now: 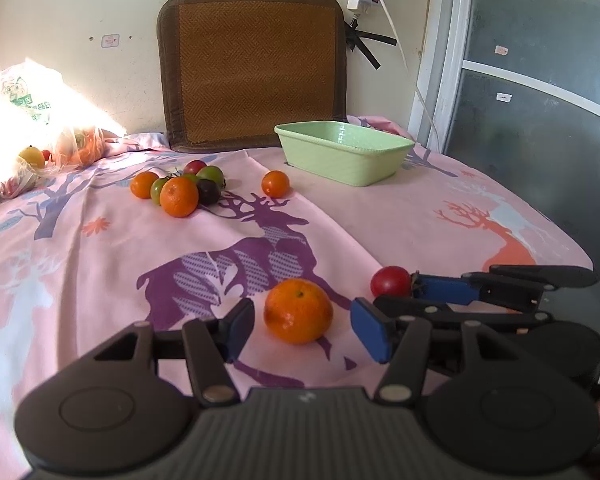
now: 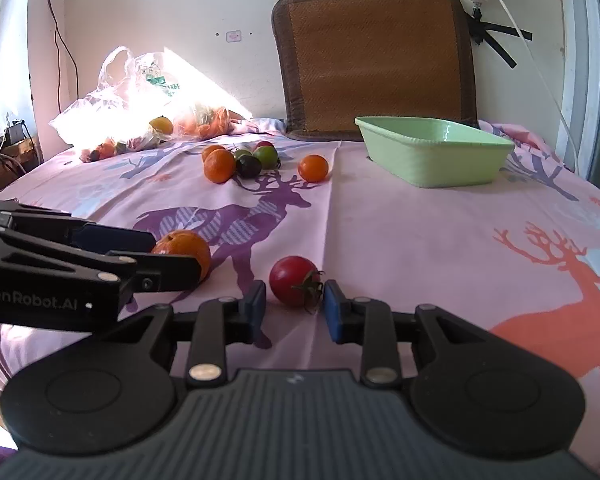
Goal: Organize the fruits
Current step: 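Grasp a mandarin orange with the left gripper while the right holds the red tomato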
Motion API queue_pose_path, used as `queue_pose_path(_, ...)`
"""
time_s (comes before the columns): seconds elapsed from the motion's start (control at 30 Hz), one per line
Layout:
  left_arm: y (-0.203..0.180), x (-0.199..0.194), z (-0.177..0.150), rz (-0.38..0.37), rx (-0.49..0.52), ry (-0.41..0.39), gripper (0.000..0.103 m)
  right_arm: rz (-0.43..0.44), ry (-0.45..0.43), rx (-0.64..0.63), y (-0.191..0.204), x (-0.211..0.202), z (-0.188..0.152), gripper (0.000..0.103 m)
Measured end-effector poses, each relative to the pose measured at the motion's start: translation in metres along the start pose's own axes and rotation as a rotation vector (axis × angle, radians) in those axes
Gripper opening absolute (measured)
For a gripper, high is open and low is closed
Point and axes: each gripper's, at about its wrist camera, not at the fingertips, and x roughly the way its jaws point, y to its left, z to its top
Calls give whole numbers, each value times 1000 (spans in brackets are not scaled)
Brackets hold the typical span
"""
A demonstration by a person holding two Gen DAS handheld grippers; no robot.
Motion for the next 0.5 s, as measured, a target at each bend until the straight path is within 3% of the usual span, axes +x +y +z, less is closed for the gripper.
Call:
queue_pose_path(0.2,3,11,-3,-7,4,29,41,5,-21,-17,-1,3,-2,34)
queue_pose_path(0.33,5,15,6,-60,-12,36,40,14,-40,-36,-4,3,-1,31)
queue_pose_path(0.5,-4,24,37,-93,13,11,40,17,-73,63,-30,3,10,31)
